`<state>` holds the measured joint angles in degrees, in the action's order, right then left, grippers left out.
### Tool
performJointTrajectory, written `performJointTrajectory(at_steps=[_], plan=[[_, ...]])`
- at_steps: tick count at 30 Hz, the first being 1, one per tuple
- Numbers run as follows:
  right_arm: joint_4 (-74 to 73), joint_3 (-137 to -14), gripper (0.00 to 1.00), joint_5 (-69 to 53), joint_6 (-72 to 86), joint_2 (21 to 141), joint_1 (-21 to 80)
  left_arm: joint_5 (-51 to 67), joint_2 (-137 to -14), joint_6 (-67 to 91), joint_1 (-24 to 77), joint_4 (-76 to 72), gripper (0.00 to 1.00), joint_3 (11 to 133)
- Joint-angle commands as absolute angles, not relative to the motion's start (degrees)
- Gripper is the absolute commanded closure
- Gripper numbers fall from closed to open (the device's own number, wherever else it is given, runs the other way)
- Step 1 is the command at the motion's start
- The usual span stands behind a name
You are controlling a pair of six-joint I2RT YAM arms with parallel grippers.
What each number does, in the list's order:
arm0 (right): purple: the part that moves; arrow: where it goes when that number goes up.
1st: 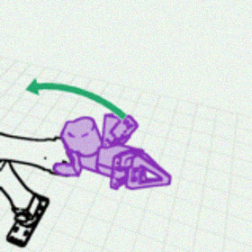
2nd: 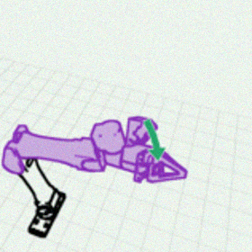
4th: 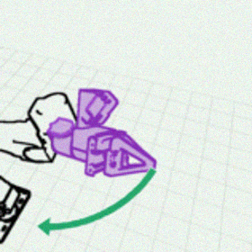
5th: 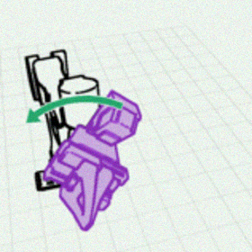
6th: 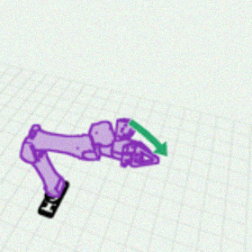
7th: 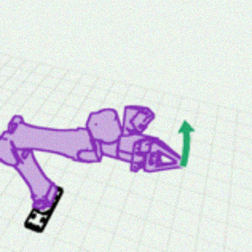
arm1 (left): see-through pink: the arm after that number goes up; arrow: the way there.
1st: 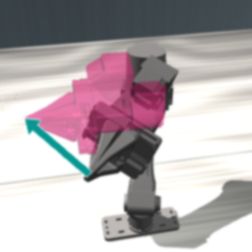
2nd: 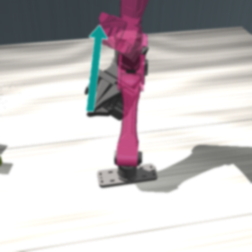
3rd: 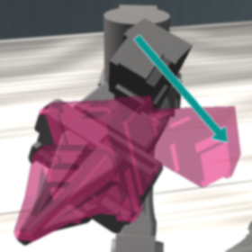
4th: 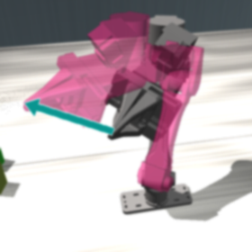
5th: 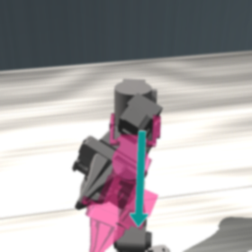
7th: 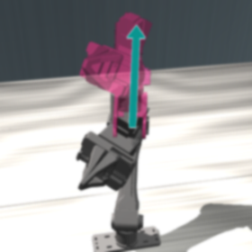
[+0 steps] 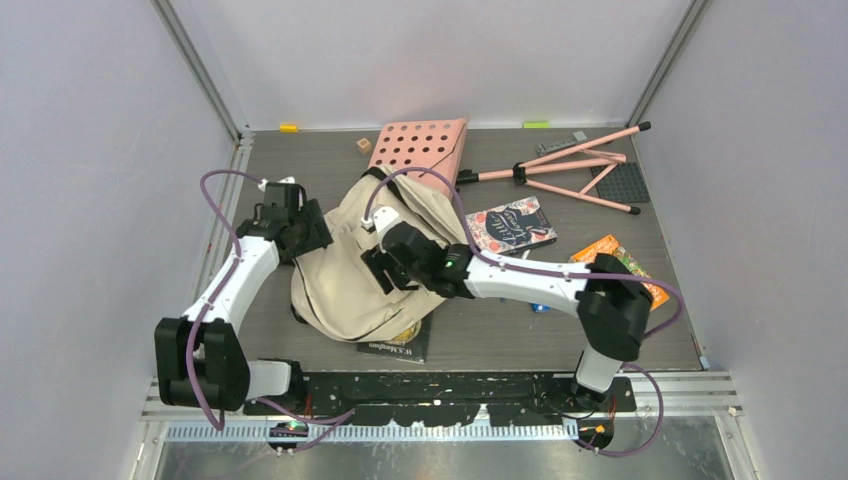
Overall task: Pack the student bag
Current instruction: Unzip the student bag at the center of the board.
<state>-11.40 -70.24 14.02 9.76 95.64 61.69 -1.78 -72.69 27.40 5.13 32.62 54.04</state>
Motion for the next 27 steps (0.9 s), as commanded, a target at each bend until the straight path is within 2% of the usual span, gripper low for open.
performJointTrajectory(at_steps=[1, 11, 13, 14, 15, 16, 18, 27], plan=[[-4.35, -76.69, 0.3, 11.43, 9.38, 101.12, 61.77, -1.56, -75.77, 30.53, 4.37, 27.1, 0.41, 51.77], [-3.1, -88.06, 0.36, 12.1, 6.13, 113.45, 61.79, -5.2, -75.61, 31.9, 3.89, 24.96, 0.58, 46.45], [-2.27, -89.66, 0.44, 13.66, 6.01, 115.54, 61.79, -6.17, -75.78, 31.89, 3.89, 24.46, 0.61, 45.93], [-2.37, -90.22, 0.57, 14.45, 5.9, 116.47, 61.79, -6.57, -76.02, 31.89, 3.83, 24.05, 0.63, 45.68], [-2.55, -91.0, 0.66, 14.74, 5.87, 116.81, 61.79, -6.81, -76.5, 32.0, 3.63, 23.86, 0.64, 45.5], [-2.79, -91.16, 0.83, 15.42, 5.92, 117.03, 61.79, -6.99, -76.99, 32.19, 3.34, 23.72, 0.65, 45.45], [-2.74, -89.68, 0.97, 16.34, 6.27, 116.24, 61.79, -7.58, -77.99, 32.48, 2.73, 23.45, 0.66, 45.29], [-2.02, -75.11, 1.0, 20.18, 10.23, 108.82, 61.78, -8.37, -77.51, 33.28, 2.4, 20.26, 0.66, 42.54]])
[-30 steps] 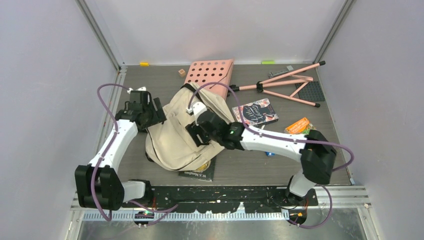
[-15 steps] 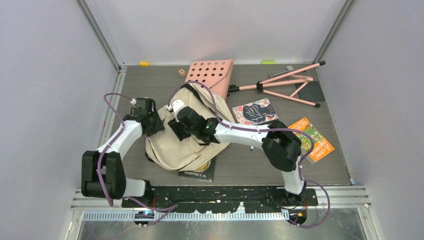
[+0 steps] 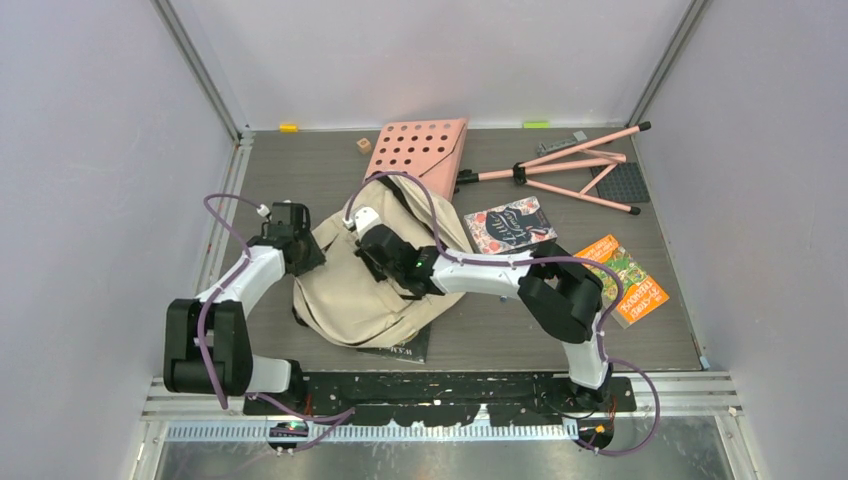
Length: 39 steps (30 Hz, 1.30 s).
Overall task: Pack the student bag
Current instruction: Unzip the student bag at the center of the board.
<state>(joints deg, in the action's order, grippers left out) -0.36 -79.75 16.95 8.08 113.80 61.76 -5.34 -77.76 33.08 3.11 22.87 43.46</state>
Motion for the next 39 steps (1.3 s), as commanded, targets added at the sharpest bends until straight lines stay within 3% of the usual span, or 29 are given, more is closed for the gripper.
performJointTrajectory(at_steps=[1, 6, 13, 21, 39], plan=[[-2.06, -73.75, 1.0, 20.24, 10.91, 108.64, 61.78, -8.7, -77.45, 33.04, 2.44, 20.53, 0.66, 42.58], [-2.77, -70.75, 1.0, 21.26, 13.05, 107.9, 61.74, -9.61, -75.21, 32.19, 2.4, 21.16, 0.66, 42.43], [-0.52, -68.55, 0.99, 19.45, 14.3, 108.14, 61.79, -2.1, -71.43, 28.0, 2.43, 12.84, 0.63, 40.74], [2.39, -67.51, 1.0, 17.88, 15.39, 107.99, 61.78, 5.62, -76.16, 25.22, 3.72, 9.85, 0.64, 42.4], [3.47, -67.59, 1.0, 16.75, 16.61, 107.98, 61.79, 3.91, -86.88, 23.0, 6.52, 9.65, 0.69, 46.67]])
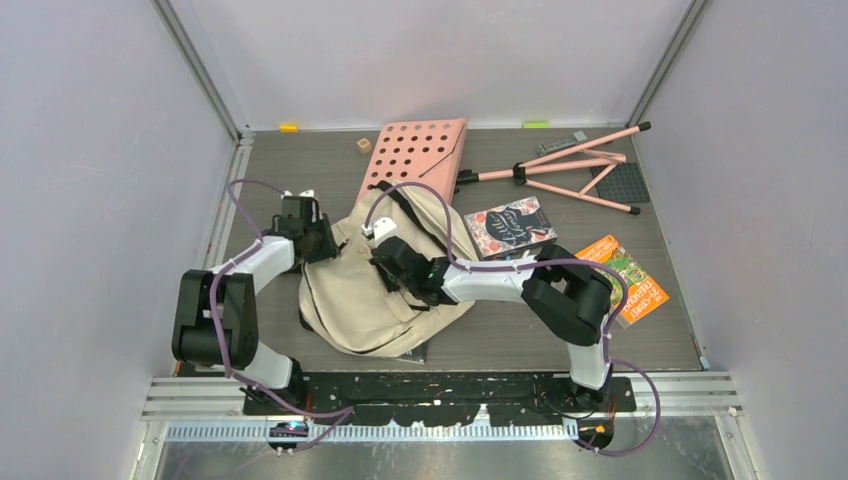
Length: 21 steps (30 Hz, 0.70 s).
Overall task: Pack the student bag
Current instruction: Unzip the student bag at the center of the board.
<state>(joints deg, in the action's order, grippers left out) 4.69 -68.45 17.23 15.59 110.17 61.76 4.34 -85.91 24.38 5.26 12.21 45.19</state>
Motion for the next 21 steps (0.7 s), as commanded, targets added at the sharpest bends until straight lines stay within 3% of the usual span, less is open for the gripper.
performJointTrajectory(at_steps=[1, 10, 21], plan=[[3.5, -67.59, 1.0, 16.73, 16.61, 108.04, 61.77, 3.75, -87.03, 22.85, 6.99, 9.52, 0.69, 46.47], [3.94, -67.2, 1.0, 17.23, 16.71, 108.13, 61.78, 2.66, -88.02, 24.36, 7.74, 11.3, 0.98, 47.26], [3.66, -66.23, 1.0, 20.79, 16.68, 106.88, 61.79, -6.12, -79.18, 28.92, 7.73, 16.65, 1.0, 46.99]])
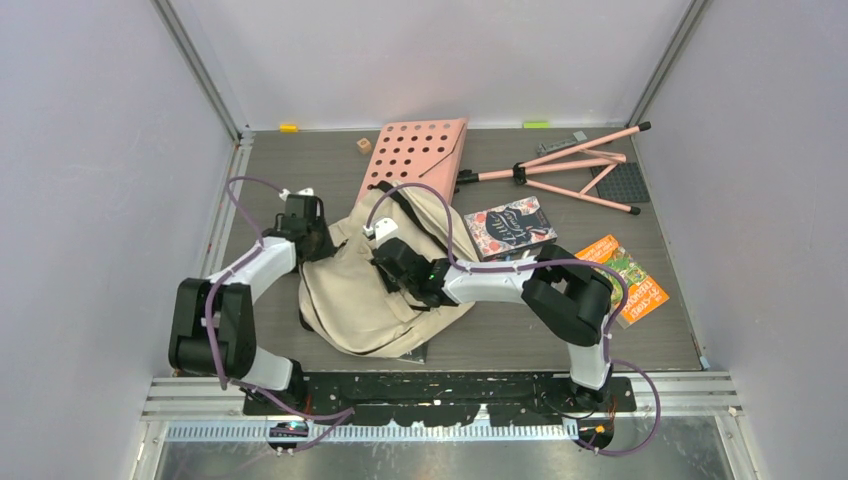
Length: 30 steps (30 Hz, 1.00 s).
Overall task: Pack the student bag
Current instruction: Unzip the student bag at the center of the board.
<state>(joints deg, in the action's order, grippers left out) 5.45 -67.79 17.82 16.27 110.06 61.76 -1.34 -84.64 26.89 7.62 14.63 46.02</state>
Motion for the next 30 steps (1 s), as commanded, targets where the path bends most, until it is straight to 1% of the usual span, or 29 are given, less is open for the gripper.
performJointTrajectory(at_steps=[1, 6, 13, 23, 30], plan=[[3.73, -66.12, 1.0, 21.61, 16.73, 106.79, 61.79, -7.08, -78.23, 29.06, 7.73, 17.45, 1.0, 46.94], [3.66, -65.98, 1.0, 24.47, 17.24, 106.37, 61.79, -12.94, -74.17, 28.3, 7.44, 22.24, 1.0, 46.69], [3.44, -65.86, 1.0, 25.96, 17.84, 106.09, 61.79, -15.18, -67.0, 30.02, 5.58, 26.79, 1.0, 44.58], [3.53, -65.06, 1.0, 27.31, 17.89, 105.48, 61.79, -14.46, -55.07, 31.79, 3.12, 34.49, 1.0, 41.4], [3.64, -65.48, 1.0, 26.24, 17.81, 105.81, 61.78, -8.72, -51.04, 32.4, 3.1, 34.92, 1.0, 40.66]])
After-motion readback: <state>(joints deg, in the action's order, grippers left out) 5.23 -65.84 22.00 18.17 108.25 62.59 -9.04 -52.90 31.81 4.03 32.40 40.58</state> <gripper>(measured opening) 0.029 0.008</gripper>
